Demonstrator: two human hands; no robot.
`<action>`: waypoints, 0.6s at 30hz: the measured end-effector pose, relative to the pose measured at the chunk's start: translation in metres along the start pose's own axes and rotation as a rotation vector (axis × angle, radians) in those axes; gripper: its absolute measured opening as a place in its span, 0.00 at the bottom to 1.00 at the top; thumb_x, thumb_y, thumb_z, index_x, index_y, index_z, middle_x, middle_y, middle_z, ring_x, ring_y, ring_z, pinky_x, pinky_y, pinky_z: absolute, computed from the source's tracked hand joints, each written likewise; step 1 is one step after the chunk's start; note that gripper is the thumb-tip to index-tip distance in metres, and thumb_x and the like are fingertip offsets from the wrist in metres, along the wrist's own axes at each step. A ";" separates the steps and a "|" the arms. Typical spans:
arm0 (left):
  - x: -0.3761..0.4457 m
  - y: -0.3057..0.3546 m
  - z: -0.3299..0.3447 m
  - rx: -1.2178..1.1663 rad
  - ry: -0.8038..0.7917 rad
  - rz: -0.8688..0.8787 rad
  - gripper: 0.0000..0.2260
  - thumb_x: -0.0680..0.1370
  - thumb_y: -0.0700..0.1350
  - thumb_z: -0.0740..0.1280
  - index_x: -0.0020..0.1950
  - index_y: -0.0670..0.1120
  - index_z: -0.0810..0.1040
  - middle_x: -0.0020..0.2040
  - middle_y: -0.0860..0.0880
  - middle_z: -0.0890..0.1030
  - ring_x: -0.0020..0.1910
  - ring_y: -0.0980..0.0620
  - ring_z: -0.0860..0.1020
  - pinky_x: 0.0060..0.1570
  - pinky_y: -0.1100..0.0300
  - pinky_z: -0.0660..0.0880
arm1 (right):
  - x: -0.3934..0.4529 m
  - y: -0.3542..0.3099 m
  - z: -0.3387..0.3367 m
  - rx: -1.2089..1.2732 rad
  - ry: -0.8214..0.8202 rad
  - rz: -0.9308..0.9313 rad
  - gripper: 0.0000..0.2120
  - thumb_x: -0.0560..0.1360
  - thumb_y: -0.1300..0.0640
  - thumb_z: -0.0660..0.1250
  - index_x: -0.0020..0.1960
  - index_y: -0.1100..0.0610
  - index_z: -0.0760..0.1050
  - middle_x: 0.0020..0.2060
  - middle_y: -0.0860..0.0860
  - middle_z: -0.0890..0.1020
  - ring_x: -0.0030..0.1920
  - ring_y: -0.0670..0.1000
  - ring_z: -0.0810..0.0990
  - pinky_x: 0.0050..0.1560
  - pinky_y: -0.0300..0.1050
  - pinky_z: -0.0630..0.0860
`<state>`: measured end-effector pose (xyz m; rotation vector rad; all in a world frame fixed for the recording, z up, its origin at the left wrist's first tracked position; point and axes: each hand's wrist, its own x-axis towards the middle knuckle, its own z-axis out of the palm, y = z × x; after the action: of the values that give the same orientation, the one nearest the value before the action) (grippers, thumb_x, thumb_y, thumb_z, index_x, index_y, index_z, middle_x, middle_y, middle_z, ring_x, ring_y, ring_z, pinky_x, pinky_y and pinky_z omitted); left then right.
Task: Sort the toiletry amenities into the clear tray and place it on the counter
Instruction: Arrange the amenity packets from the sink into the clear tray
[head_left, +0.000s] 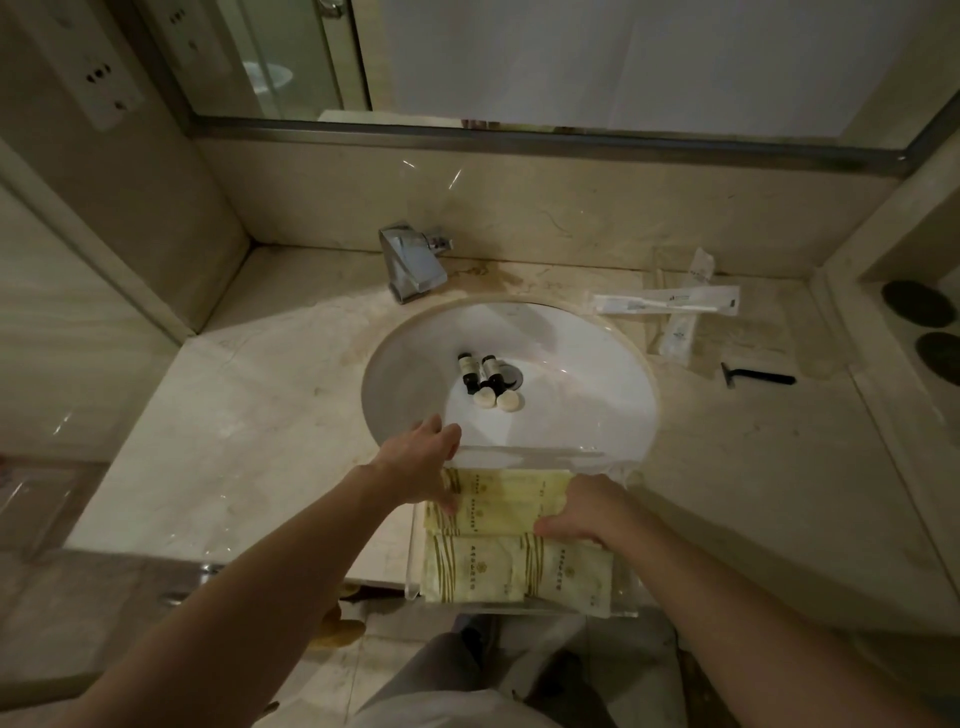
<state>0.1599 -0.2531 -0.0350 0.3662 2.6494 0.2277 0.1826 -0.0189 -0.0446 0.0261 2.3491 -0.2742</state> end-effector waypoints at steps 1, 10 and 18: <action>0.000 0.000 -0.001 -0.019 0.007 -0.010 0.27 0.63 0.58 0.77 0.51 0.49 0.68 0.49 0.52 0.69 0.48 0.52 0.70 0.43 0.58 0.73 | 0.000 0.000 -0.001 0.042 0.045 0.014 0.23 0.68 0.36 0.68 0.46 0.55 0.74 0.45 0.52 0.81 0.43 0.53 0.80 0.42 0.42 0.76; 0.005 0.000 -0.003 -0.028 0.095 -0.178 0.20 0.69 0.59 0.73 0.48 0.47 0.69 0.45 0.50 0.72 0.41 0.51 0.71 0.39 0.57 0.72 | 0.005 -0.002 0.005 0.048 0.363 -0.092 0.14 0.77 0.48 0.61 0.54 0.58 0.71 0.49 0.56 0.79 0.48 0.57 0.78 0.41 0.46 0.71; 0.011 0.000 -0.008 -0.050 0.048 -0.195 0.23 0.67 0.59 0.74 0.52 0.46 0.72 0.44 0.51 0.71 0.41 0.52 0.71 0.38 0.59 0.70 | 0.006 -0.003 0.007 0.023 0.432 -0.116 0.12 0.77 0.48 0.61 0.50 0.57 0.73 0.46 0.55 0.80 0.47 0.57 0.80 0.40 0.46 0.72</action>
<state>0.1466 -0.2511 -0.0323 0.0859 2.6986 0.2422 0.1828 -0.0236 -0.0532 -0.0439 2.7818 -0.3840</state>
